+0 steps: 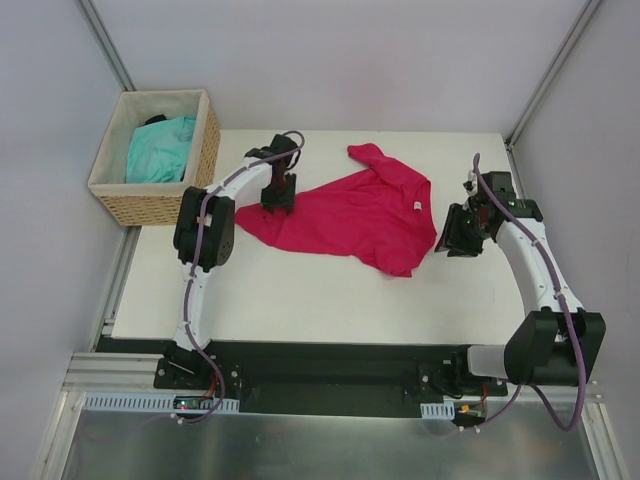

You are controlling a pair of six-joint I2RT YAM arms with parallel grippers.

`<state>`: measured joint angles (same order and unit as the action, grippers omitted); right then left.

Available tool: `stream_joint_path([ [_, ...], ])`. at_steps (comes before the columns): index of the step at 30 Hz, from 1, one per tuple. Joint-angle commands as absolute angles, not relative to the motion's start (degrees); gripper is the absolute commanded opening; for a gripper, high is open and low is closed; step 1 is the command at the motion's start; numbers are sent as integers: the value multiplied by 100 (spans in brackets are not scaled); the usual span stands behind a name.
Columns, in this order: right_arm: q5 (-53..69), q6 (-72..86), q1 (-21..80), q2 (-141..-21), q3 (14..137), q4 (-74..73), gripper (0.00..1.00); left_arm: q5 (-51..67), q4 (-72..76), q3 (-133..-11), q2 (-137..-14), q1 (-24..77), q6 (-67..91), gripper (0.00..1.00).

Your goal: Fold and stack the t-shirts

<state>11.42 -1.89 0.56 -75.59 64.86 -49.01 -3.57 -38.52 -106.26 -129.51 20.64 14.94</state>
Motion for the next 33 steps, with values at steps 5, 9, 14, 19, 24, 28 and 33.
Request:
stream_joint_path([
  [5,1336,-475,211,-7443,5995,-5019,41,149,-4051,-10494,-11024,2311,1371,62],
  [9,1608,-501,448,-7787,5924,-5019,40,570,-4201,-10398,-10619,2390,1652,62],
  [14,2048,-580,720,-8252,6082,-5054,40,712,-4271,-9889,-10231,2724,1766,58],
  [19,1785,-370,940,-8631,5863,-4510,39,756,-4272,-9686,-9994,2865,1714,57],
  [24,1267,-106,1002,-8604,5327,-3887,36,826,-4307,-9931,-9975,2865,1503,58],
  [28,871,-18,1089,-8683,5291,-3612,36,949,-4385,-10125,-10037,2874,1468,58],
  [33,721,149,1142,-8938,5519,-3376,36,1072,-4456,-10265,-10046,2865,1477,58],
])
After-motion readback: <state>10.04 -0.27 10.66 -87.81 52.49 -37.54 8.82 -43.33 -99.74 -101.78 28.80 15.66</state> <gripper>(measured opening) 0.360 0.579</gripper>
